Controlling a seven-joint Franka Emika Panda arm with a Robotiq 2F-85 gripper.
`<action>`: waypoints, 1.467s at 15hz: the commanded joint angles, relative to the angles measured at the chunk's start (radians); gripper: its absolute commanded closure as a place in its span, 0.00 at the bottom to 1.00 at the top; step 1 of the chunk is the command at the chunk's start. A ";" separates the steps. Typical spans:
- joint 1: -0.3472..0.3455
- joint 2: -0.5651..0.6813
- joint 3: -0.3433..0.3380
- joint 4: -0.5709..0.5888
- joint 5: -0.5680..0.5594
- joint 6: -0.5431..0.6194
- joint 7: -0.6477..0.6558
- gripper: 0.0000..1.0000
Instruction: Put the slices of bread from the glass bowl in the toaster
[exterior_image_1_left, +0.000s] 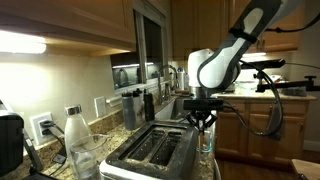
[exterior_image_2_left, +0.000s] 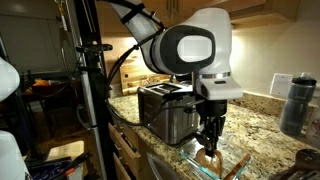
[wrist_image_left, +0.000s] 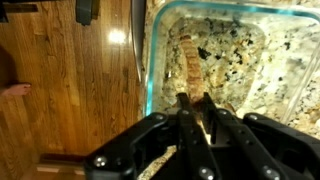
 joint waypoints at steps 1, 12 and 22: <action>0.025 -0.058 -0.020 -0.013 -0.061 -0.010 0.070 0.90; 0.019 -0.222 0.027 -0.046 -0.127 -0.048 0.162 0.90; 0.006 -0.522 0.192 -0.079 -0.157 -0.290 0.277 0.90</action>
